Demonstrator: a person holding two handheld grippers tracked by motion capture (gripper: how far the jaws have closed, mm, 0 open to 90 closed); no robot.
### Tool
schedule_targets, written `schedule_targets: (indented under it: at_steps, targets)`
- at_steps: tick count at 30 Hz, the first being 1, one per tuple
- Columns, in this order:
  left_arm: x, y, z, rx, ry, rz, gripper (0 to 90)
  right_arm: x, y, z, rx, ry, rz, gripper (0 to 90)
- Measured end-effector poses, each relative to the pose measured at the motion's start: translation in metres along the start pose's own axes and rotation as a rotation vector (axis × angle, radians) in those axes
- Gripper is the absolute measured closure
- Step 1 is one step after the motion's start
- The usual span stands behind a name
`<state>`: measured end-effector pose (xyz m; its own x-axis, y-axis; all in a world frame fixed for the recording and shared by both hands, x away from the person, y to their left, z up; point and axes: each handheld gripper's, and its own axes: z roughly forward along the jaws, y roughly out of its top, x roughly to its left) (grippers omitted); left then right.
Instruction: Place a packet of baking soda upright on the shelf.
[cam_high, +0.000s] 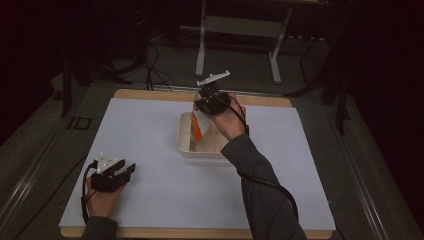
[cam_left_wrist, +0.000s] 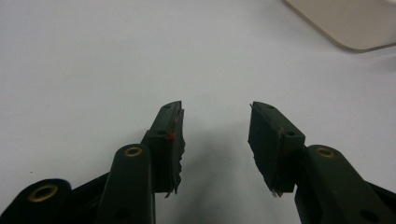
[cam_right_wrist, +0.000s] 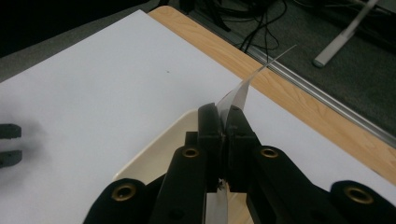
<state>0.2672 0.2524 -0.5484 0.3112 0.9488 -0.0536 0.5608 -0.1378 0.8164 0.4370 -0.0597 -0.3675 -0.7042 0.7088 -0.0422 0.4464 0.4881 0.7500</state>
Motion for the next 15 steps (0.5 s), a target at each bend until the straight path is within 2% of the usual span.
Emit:
schedule_targets:
  at_steps: [1,4,7,8,11,15]
  targets:
    - [0.0,0.0,0.0,0.0,0.0,-0.001,54.6,-0.001,0.0,0.001,0.001,-0.004,0.017,85.3]
    - [0.0,0.0,0.0,-0.001,0.0,-0.003,54.5,-0.002,-0.001,0.001,0.002,-0.001,0.014,81.3]
    - [0.0,0.0,0.001,0.0,0.001,0.002,54.5,-0.003,-0.004,0.002,0.016,0.004,-0.014,76.6]
    - [0.0,0.0,0.001,0.002,0.001,0.003,54.5,-0.005,-0.008,0.003,0.017,0.017,0.0,69.4]
    - [0.0,0.0,0.001,0.003,0.002,0.004,54.4,-0.01,-0.012,0.002,0.012,0.033,0.044,63.6]
    - [0.0,0.0,0.001,0.005,0.003,0.005,54.4,-0.013,-0.014,-0.002,-0.007,0.044,0.058,56.8]
